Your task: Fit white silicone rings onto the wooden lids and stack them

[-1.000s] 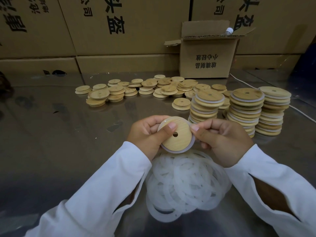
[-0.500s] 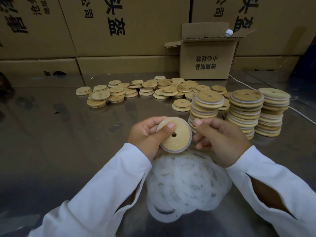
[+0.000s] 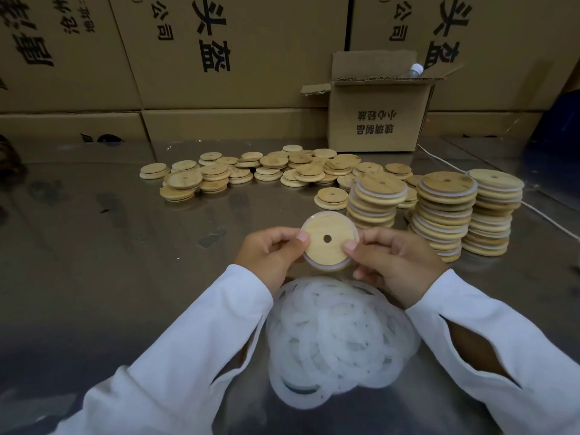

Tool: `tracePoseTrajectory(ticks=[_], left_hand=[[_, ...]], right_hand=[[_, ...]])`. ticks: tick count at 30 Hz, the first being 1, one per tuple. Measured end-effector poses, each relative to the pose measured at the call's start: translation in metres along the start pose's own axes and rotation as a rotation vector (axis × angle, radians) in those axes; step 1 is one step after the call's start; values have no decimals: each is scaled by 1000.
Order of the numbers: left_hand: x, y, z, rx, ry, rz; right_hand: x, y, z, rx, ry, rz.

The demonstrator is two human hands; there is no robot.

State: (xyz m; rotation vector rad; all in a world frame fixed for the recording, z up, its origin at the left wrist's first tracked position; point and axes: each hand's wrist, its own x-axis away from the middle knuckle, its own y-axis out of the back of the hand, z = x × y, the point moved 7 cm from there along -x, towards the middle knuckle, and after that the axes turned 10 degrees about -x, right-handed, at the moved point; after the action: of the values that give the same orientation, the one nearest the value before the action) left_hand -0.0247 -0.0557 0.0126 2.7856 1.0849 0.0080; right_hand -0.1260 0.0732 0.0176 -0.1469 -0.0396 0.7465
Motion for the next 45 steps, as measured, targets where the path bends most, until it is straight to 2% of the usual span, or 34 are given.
tracePoseTrajectory(ticks=[4, 9, 12, 15, 18, 21, 24, 27, 30, 32, 34, 35, 38, 39, 42, 45], left_hand=[[-4, 5, 4, -3, 23, -39], [-11, 28, 7, -38, 16, -236], [-17, 33, 14, -60, 77, -307], [-31, 25, 14, -148, 181, -245], [-47, 10, 8, -329, 291, -72], [-59, -2, 3, -534, 316, 92], [-67, -8, 1, -677, 321, 181], [-83, -9, -5, -758, 266, 144], [-115, -10, -12, -666, 110, -39], [-133, -21, -10, -578, 69, -84], [-150, -37, -5, -537, 77, -53], [-158, -46, -2, -610, 87, -10], [-178, -69, 1, -1091, 103, 159], [-181, -72, -1, -1176, 94, 188], [-184, -79, -10, -1171, 23, 225], [-177, -73, -15, -970, -39, 177]], right_hand=[[0, 0, -1, 90, 37, -20], [-3, 9, 7, 339, 191, -124], [-4, 9, 8, 526, 262, -128], [-4, 8, 5, 595, 281, -118], [-6, 14, 4, 611, 278, -135], [-7, 14, 4, 627, 274, -127], [-7, 13, 2, 651, 265, -105], [-6, 11, 2, 669, 268, -101], [-5, 10, 0, 676, 261, -88], [-5, 8, -3, 687, 244, -48], [-6, 7, -5, 684, 243, -32], [-7, 8, -6, 669, 241, -35], [-9, 10, -9, 605, 226, -52], [-8, 9, -9, 590, 221, -51], [-8, 8, -8, 573, 217, -43], [-7, 8, -7, 560, 211, -48]])
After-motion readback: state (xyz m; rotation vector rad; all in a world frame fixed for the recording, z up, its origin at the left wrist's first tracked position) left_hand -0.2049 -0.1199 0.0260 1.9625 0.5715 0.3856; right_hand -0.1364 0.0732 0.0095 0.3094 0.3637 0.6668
